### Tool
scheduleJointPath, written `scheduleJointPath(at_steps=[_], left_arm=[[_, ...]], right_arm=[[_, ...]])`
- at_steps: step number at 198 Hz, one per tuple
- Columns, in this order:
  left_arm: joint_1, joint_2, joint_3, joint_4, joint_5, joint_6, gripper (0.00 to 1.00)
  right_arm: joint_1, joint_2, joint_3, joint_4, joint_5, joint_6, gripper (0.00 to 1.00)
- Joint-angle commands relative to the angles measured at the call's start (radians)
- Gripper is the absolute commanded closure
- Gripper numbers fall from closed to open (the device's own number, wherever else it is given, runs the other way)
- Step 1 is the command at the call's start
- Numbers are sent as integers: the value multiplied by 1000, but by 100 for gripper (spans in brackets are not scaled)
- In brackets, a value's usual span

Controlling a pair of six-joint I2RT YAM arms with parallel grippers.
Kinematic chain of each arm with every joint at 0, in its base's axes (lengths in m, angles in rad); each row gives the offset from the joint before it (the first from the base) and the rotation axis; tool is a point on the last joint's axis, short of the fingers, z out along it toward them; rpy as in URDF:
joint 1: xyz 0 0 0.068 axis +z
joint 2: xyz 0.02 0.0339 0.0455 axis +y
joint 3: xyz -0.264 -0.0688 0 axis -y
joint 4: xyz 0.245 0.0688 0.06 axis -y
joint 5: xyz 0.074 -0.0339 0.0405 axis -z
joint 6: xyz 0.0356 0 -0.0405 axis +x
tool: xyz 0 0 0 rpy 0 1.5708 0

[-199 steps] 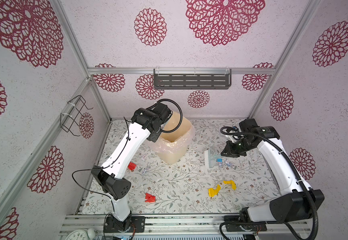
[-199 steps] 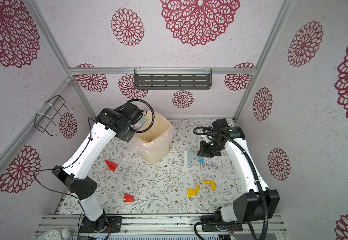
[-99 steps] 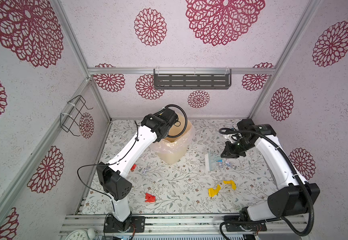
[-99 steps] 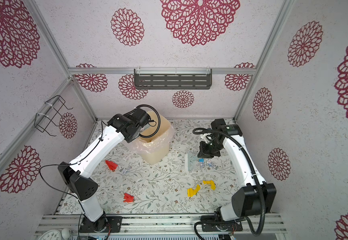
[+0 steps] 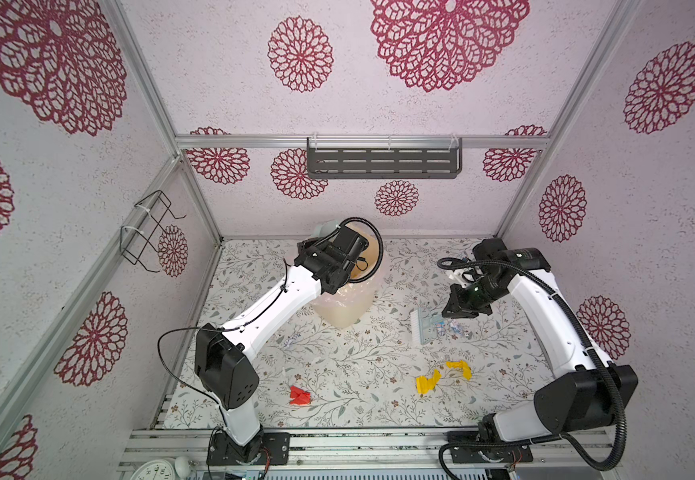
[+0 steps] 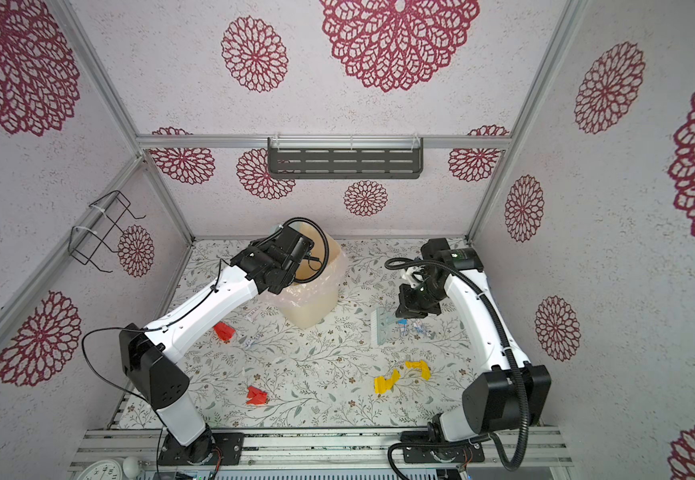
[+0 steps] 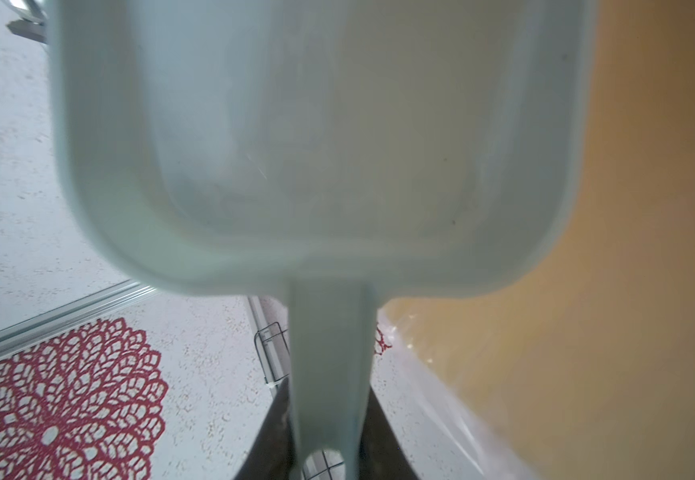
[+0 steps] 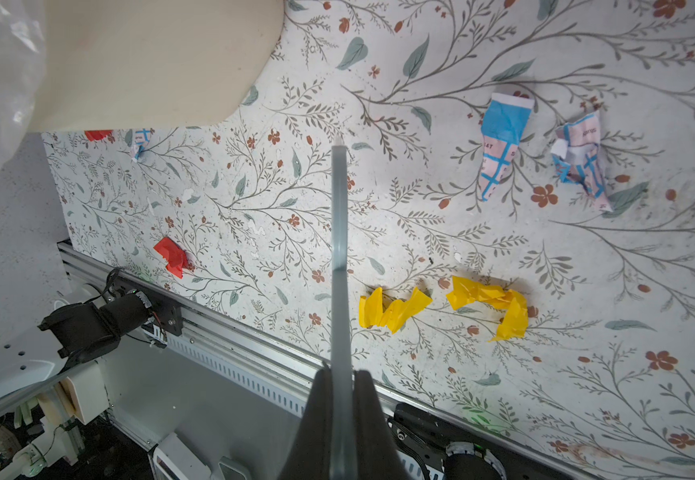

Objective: Sweep away the paper scraps from the table
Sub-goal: 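Tip the dustpan over the beige bin with the left gripper to empty it, then bring the empty dustpan back down beside the yellow scraps with the left gripper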

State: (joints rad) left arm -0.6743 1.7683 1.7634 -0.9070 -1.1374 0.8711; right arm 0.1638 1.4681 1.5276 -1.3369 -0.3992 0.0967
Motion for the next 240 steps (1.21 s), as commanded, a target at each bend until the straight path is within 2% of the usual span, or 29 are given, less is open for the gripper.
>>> scheduleJointPath(at_steps=[1,23,72,142,163,193,240], left_arm=[[-8,-20,11,93,-50,72,100],[-9,-23,19,80,-51,47,100],[-31,-11,124,-29,-12,-138,100],[-143,-3,364,-198,82,-404,100],[-182,17,441,-269,149,-500,100],[-262,27,458,-309,202,-557,100],[-352,42,509,-433,418,-745,100]], right_arm=[[-4,-9,17,-16,0,-21,100],[-4,-17,9,-11,-1,-22,100],[-3,-37,1,5,-5,-15,100],[-1,-128,-34,4,53,19,100],[1,-182,-74,12,104,40,100],[17,-244,-109,4,155,74,100],[58,-311,-128,-24,194,127,100]])
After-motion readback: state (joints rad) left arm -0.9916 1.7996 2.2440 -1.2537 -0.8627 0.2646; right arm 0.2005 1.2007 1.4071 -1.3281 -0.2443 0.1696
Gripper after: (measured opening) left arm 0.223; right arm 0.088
